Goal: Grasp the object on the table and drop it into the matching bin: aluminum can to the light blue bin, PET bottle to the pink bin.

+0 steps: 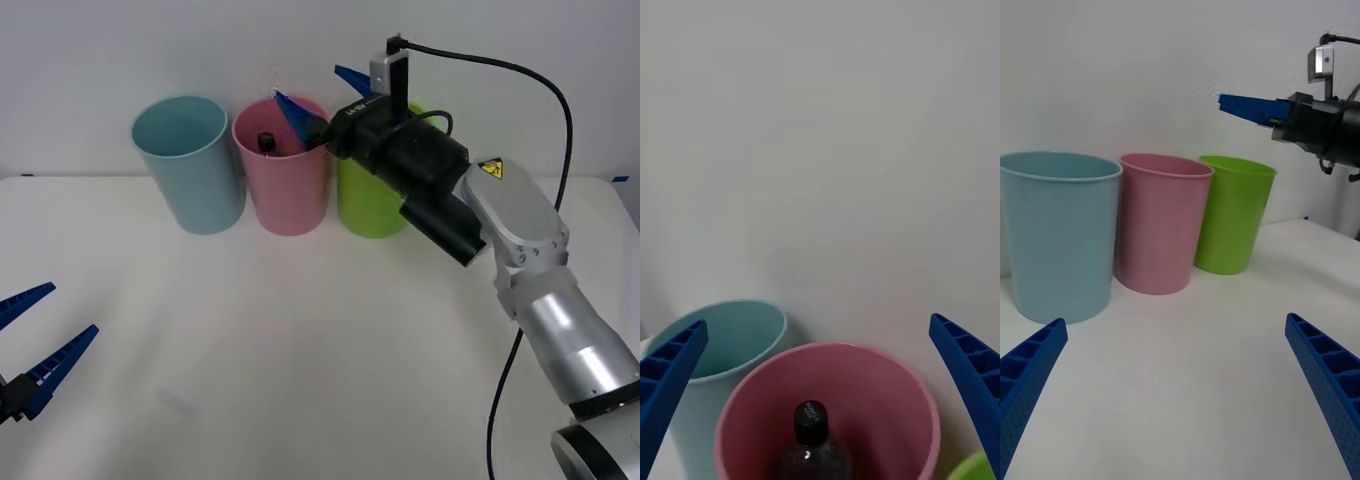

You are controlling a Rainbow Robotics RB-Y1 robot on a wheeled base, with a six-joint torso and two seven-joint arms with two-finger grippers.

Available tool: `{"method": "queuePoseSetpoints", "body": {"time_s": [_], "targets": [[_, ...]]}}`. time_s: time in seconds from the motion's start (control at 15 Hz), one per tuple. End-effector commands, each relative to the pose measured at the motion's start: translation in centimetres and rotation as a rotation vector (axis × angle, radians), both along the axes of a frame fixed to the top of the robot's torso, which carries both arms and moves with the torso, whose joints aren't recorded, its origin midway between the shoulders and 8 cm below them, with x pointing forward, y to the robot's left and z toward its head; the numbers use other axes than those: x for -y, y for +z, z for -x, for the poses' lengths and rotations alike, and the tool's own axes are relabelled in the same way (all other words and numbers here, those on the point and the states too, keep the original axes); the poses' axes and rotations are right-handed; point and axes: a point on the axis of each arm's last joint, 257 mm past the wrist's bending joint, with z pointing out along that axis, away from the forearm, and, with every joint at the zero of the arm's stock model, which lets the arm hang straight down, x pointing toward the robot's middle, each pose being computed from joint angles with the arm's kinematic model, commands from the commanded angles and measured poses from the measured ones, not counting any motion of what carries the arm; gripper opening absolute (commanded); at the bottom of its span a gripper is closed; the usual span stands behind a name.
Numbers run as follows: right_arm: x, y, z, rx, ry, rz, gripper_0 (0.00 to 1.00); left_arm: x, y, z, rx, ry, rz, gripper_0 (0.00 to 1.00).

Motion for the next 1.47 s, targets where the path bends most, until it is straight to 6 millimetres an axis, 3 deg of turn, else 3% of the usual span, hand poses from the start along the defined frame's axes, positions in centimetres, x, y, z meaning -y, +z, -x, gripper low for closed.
{"method": "queuePoseSetpoints", "body": {"time_s": [0.07,0.73,1.13,1.47], "targets": [[2.5,-0.8,2.5,0.015,0.007,0.017,1.0,0.0,0.0,0.0,0.0,0.0,0.0,1.0],[12.8,-6.7,13.7,-0.027,0.053,0.114,1.0,0.0,0.0,0.0,0.0,0.0,0.0,1.0],[18.7,-11.9,18.7,-0.063,0.019,0.21,1.0,0.0,0.0,0.0,0.0,0.0,0.0,1.0],[22.2,-15.6,22.3,-0.083,-0.027,0.284,1.0,0.0,0.0,0.0,0.0,0.0,0.0,1.0]]}}
